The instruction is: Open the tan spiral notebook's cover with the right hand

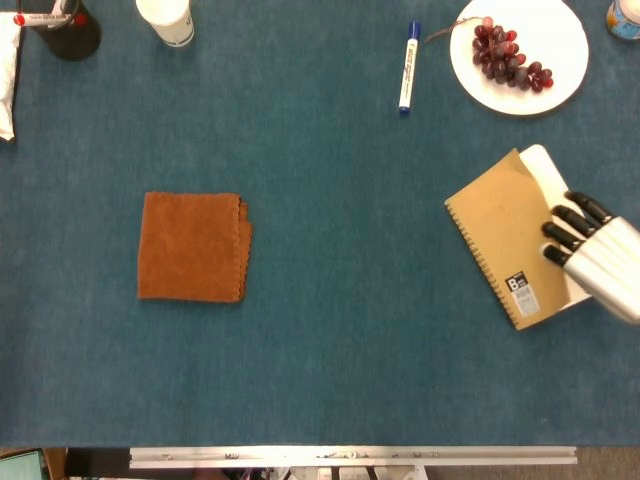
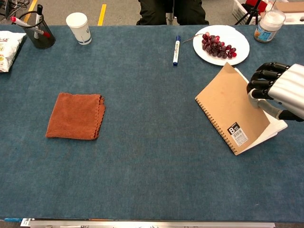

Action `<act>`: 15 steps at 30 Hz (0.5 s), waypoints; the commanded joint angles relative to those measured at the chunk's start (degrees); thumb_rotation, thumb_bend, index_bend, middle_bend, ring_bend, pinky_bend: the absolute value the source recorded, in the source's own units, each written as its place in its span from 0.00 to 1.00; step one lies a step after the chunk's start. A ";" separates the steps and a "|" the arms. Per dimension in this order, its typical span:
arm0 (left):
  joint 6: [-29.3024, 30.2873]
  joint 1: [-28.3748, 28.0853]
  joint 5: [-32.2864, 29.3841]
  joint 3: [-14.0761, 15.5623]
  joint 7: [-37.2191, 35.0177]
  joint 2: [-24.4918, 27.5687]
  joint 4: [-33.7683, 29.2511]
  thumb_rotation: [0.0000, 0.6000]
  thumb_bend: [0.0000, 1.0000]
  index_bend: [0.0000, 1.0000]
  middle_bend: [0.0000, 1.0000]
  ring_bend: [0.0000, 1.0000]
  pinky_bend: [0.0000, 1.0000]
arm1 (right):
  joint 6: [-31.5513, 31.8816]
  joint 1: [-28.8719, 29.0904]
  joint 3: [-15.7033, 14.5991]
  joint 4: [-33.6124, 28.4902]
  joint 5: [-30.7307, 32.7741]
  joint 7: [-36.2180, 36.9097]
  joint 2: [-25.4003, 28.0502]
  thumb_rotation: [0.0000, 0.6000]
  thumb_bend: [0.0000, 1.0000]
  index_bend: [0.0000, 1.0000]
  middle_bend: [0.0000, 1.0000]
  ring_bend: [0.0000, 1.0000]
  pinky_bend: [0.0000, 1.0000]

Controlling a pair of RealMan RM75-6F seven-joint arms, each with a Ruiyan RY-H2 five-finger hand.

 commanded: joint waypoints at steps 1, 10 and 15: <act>0.17 0.15 -0.05 0.03 -0.14 0.11 -0.03 1.00 0.46 0.00 0.00 0.00 0.01 | -2.11 2.30 0.92 -0.42 -2.10 0.19 -1.68 1.00 0.53 0.77 0.46 0.30 0.24; 0.22 0.56 -0.44 0.19 -0.63 0.45 0.00 1.00 0.46 0.00 0.00 0.00 0.01 | -6.93 6.94 1.93 -0.63 -5.80 0.69 -6.81 1.00 0.53 0.77 0.46 0.30 0.24; 0.15 0.52 -0.28 0.22 -0.35 0.48 -0.17 1.00 0.46 0.00 0.00 0.00 0.01 | -8.89 9.22 1.54 -0.50 -8.39 0.91 -9.68 1.00 0.53 0.77 0.46 0.30 0.24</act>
